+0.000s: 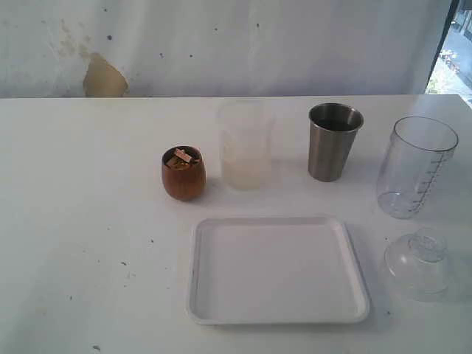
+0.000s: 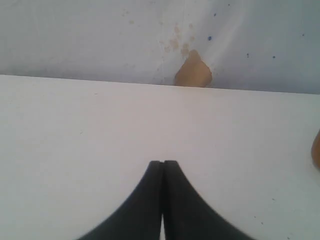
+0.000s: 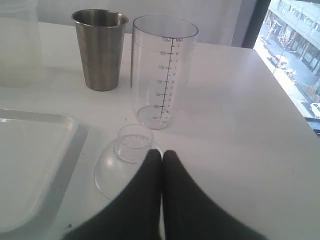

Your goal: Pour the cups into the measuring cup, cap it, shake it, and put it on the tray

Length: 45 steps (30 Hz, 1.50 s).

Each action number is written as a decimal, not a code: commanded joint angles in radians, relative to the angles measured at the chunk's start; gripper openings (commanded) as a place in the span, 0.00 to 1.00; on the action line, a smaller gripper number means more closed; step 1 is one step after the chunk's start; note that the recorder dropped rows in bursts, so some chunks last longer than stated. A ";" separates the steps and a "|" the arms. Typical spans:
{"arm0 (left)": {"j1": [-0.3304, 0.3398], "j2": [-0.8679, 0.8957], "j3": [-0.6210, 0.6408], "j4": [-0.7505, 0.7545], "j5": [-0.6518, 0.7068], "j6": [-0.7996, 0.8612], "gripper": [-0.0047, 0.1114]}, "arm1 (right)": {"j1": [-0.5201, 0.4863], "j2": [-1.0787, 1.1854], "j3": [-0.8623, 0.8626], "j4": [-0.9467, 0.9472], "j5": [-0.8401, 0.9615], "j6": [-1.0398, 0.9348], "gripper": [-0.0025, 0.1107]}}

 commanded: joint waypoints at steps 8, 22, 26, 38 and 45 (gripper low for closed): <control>-0.003 -0.003 -0.004 0.005 -0.004 0.002 0.04 | 0.001 -0.001 -0.001 -0.007 -0.001 0.034 0.02; -0.003 -0.003 -0.004 0.179 -0.842 -0.392 0.04 | 0.001 -0.001 -0.001 -0.007 -0.001 0.034 0.02; -0.003 0.105 -0.073 0.244 -0.782 -0.480 0.09 | 0.001 -0.001 -0.001 -0.007 -0.001 0.034 0.02; -0.003 0.576 -0.280 0.429 -0.925 -0.494 0.94 | 0.001 -0.001 -0.001 -0.007 -0.001 0.034 0.02; -0.003 0.825 -0.298 0.553 -0.956 -0.558 0.94 | 0.001 -0.001 -0.001 -0.007 -0.001 0.034 0.02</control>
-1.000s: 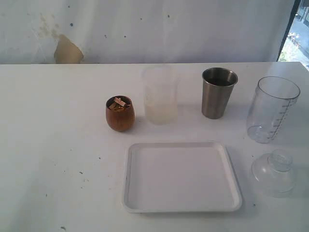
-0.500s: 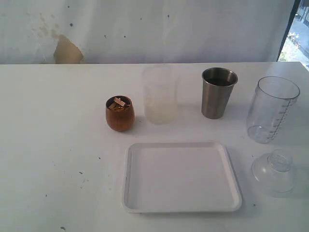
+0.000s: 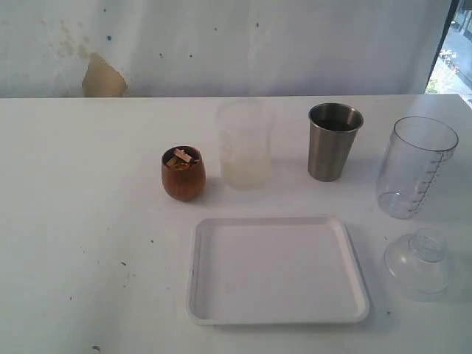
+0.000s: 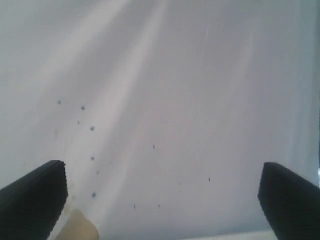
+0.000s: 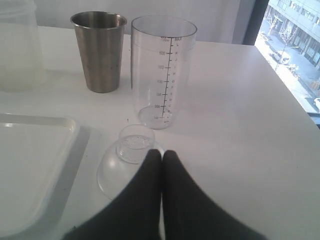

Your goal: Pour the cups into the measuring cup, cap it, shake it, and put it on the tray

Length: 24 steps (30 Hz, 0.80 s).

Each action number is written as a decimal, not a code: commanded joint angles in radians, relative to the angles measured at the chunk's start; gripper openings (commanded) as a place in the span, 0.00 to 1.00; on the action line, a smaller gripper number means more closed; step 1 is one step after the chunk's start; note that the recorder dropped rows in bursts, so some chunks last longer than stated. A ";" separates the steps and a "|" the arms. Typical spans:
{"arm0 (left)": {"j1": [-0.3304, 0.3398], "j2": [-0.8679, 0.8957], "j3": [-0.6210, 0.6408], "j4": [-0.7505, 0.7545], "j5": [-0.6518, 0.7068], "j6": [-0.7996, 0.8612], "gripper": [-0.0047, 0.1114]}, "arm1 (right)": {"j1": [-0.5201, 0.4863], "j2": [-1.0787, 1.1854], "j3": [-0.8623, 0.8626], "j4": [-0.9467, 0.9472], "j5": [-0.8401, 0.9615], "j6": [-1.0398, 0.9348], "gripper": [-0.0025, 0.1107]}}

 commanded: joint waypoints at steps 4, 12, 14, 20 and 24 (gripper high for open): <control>-0.003 0.339 -0.007 0.115 -0.144 -0.022 0.94 | 0.001 -0.001 -0.001 -0.007 -0.002 0.001 0.02; -0.003 0.663 -0.007 0.234 -0.377 0.027 0.94 | 0.001 -0.001 -0.001 -0.007 -0.002 0.001 0.02; -0.003 0.739 -0.007 0.255 -0.428 0.085 0.94 | 0.001 -0.001 -0.001 -0.007 -0.002 0.001 0.02; -0.103 0.954 -0.098 0.283 -0.465 0.194 0.94 | 0.001 -0.001 -0.001 -0.007 -0.002 0.001 0.02; -0.218 1.084 -0.199 0.213 -0.412 0.315 0.94 | 0.001 -0.001 -0.001 -0.007 -0.002 0.001 0.02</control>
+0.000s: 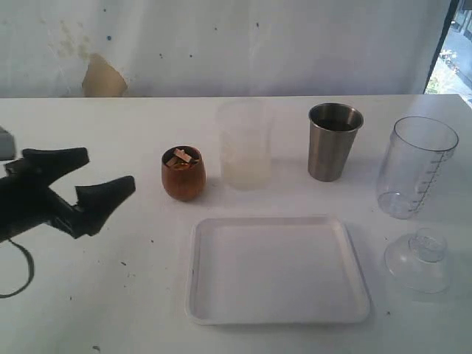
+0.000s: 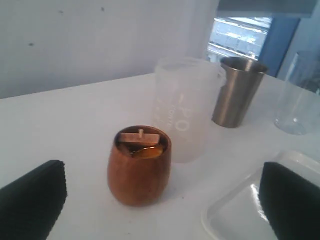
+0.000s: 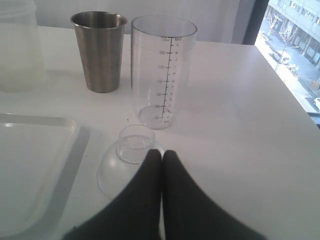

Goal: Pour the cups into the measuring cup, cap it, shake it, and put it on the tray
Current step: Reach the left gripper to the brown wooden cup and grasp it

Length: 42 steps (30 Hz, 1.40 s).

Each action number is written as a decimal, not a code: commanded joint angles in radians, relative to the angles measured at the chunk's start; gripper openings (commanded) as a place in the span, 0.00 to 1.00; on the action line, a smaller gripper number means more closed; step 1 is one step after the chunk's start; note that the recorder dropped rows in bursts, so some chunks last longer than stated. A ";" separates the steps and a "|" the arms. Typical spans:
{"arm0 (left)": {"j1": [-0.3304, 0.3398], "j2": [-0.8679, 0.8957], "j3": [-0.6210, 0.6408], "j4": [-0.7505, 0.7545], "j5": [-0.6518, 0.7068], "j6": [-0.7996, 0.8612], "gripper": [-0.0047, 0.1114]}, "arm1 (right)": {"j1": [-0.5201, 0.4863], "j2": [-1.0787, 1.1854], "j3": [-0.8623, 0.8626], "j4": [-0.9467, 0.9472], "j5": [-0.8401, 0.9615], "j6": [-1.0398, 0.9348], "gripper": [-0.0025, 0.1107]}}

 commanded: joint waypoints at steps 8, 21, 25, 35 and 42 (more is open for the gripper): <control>-0.117 0.283 -0.237 -0.054 0.040 0.119 0.94 | 0.001 -0.001 -0.001 -0.007 -0.002 0.001 0.02; -0.117 0.510 -0.449 0.020 0.029 0.114 0.94 | 0.001 -0.001 -0.001 -0.007 -0.002 0.001 0.02; -0.117 0.563 -0.508 0.027 -0.007 0.086 0.94 | 0.001 -0.001 -0.001 -0.007 -0.002 0.001 0.02; -0.123 0.618 -0.613 0.051 -0.005 0.034 0.94 | 0.001 -0.001 -0.001 -0.007 -0.002 0.001 0.02; -0.164 0.680 -0.687 0.051 0.015 0.041 0.94 | 0.001 -0.001 -0.001 -0.007 -0.002 0.001 0.02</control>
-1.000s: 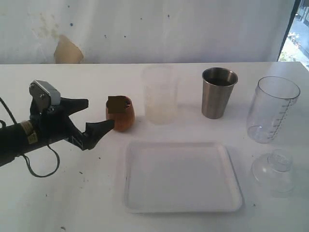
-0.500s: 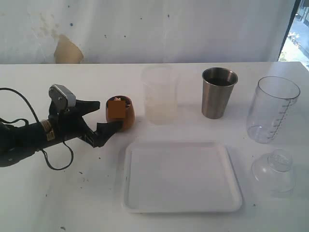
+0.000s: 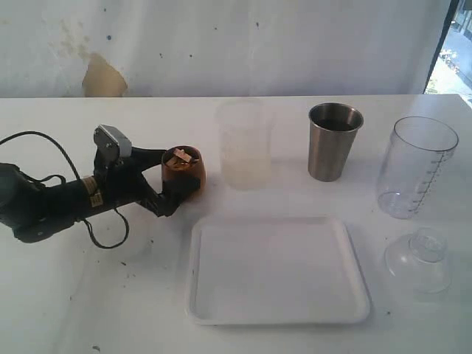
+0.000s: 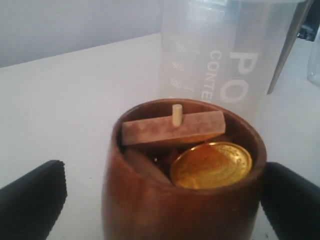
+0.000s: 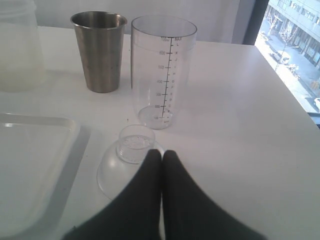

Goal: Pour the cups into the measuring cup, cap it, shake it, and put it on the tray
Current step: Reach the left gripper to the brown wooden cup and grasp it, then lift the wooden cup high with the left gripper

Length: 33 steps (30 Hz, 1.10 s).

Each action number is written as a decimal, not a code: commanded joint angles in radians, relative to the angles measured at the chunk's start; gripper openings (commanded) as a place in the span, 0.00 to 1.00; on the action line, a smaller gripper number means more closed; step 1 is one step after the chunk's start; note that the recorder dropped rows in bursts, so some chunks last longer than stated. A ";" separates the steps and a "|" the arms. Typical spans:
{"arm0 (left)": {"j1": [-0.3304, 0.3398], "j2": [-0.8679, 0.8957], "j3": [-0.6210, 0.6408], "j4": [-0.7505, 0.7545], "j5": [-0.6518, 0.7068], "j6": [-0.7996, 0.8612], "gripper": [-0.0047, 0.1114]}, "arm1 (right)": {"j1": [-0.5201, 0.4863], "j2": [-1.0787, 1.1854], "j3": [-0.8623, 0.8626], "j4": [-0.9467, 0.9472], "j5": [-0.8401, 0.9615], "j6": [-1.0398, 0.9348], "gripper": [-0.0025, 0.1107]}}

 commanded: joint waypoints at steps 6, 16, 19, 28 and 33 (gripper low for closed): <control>-0.038 0.046 -0.097 -0.003 0.019 0.004 0.94 | 0.001 -0.001 -0.001 -0.007 -0.002 0.001 0.02; -0.066 0.092 -0.167 -0.017 0.100 0.004 0.94 | 0.001 -0.001 -0.001 -0.007 -0.002 0.020 0.02; -0.066 0.092 -0.167 -0.020 0.098 0.004 0.94 | 0.001 -0.001 -0.001 -0.007 -0.002 0.020 0.02; -0.058 0.068 -0.162 -0.001 0.095 -0.020 0.04 | 0.001 -0.001 -0.001 -0.007 -0.002 0.020 0.02; -0.051 -0.018 -0.153 0.074 0.136 -0.018 0.04 | 0.001 -0.001 -0.001 -0.007 -0.002 0.020 0.02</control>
